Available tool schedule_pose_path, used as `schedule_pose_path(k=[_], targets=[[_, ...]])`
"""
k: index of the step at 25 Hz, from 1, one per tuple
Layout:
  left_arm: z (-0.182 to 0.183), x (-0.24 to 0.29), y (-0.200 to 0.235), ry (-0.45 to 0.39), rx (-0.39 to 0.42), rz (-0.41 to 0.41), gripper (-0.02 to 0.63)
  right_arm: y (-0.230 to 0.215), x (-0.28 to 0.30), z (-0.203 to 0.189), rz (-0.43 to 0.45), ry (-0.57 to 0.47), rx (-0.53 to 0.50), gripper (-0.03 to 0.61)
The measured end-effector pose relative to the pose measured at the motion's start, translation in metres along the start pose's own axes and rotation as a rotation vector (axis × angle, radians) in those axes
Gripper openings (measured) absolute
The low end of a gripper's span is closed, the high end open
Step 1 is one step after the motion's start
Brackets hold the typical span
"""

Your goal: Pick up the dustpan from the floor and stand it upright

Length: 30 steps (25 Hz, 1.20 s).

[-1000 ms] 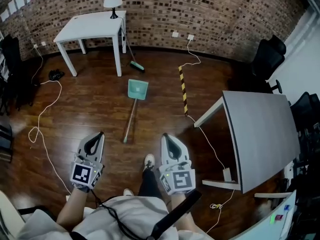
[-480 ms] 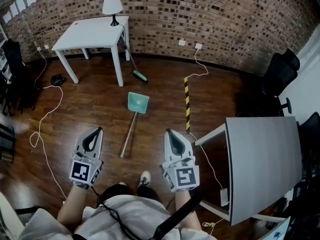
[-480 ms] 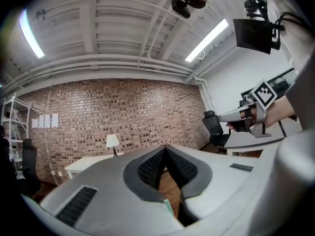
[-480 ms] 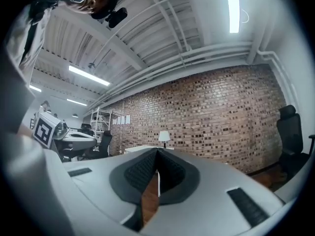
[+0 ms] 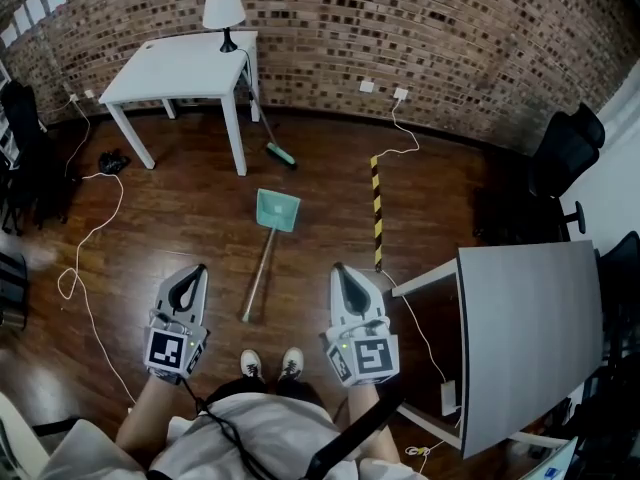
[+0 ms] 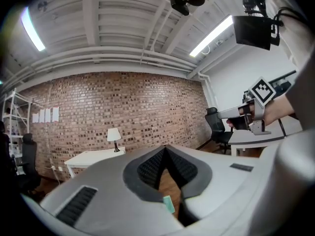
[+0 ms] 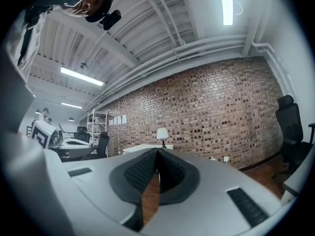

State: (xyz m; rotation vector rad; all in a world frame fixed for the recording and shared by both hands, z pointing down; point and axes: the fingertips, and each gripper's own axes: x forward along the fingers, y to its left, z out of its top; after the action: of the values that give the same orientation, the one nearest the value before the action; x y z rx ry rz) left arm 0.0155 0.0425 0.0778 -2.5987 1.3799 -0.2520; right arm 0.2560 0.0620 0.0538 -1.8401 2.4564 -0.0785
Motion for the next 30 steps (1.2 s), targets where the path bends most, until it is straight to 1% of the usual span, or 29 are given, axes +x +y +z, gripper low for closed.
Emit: schedule_pose_path(k=[3, 5, 6, 7, 9, 10, 12, 14, 16, 17, 19, 22, 24, 26, 28, 30], targets=[[-0.015, -0.004, 0.013, -0.017, 0.014, 0.006, 0.008, 0.011, 0.008, -0.008, 0.011, 0.013, 0.024, -0.020], [-0.034, -0.009, 0.021, 0.023, 0.009, 0.017, 0.009, 0.024, 0.016, -0.022, 0.035, 0.060, 0.036, -0.020], [-0.047, -0.012, 0.027, 0.057, 0.001, 0.035, 0.009, 0.030, 0.021, -0.032, 0.051, 0.093, 0.043, 0.018], [-0.063, -0.015, 0.033, 0.094, -0.010, 0.056, 0.012, 0.037, 0.026, -0.043, 0.068, 0.127, 0.049, 0.031], [-0.094, -0.021, 0.041, 0.149, -0.046, 0.073, 0.029, 0.046, 0.036, -0.067, 0.098, 0.191, 0.058, 0.031], [-0.110, -0.023, 0.043, 0.173, -0.068, 0.067, 0.038, 0.050, 0.042, -0.080, 0.112, 0.220, 0.060, 0.031], [-0.145, -0.024, 0.043, 0.218, -0.114, 0.044, 0.080, 0.054, 0.056, -0.110, 0.140, 0.279, 0.064, 0.031], [-0.186, -0.022, 0.040, 0.247, -0.156, 0.018, 0.080, 0.056, 0.070, -0.146, 0.163, 0.336, 0.076, 0.032], [-0.233, -0.023, 0.032, 0.279, -0.196, -0.011, 0.088, 0.058, 0.079, -0.187, 0.186, 0.395, 0.103, 0.034], [-0.255, -0.025, 0.024, 0.308, -0.218, -0.029, 0.099, 0.060, 0.083, -0.209, 0.202, 0.422, 0.122, 0.034], [-0.304, -0.024, 0.013, 0.382, -0.245, -0.063, 0.100, 0.065, 0.097, -0.255, 0.248, 0.462, 0.155, 0.034], [-0.389, -0.012, 0.001, 0.485, -0.268, -0.101, 0.100, 0.072, 0.123, -0.343, 0.339, 0.542, 0.186, 0.034], [-0.450, -0.008, -0.012, 0.544, -0.280, -0.114, 0.104, 0.072, 0.133, -0.408, 0.377, 0.599, 0.241, 0.034], [-0.513, -0.008, -0.025, 0.614, -0.300, -0.111, 0.104, 0.068, 0.136, -0.470, 0.385, 0.646, 0.319, 0.034], [-0.576, -0.013, -0.044, 0.692, -0.348, -0.097, 0.109, 0.062, 0.130, -0.529, 0.371, 0.697, 0.386, 0.034], [-0.637, -0.017, -0.064, 0.758, -0.396, -0.087, 0.109, 0.055, 0.120, -0.583, 0.351, 0.745, 0.419, 0.034]])
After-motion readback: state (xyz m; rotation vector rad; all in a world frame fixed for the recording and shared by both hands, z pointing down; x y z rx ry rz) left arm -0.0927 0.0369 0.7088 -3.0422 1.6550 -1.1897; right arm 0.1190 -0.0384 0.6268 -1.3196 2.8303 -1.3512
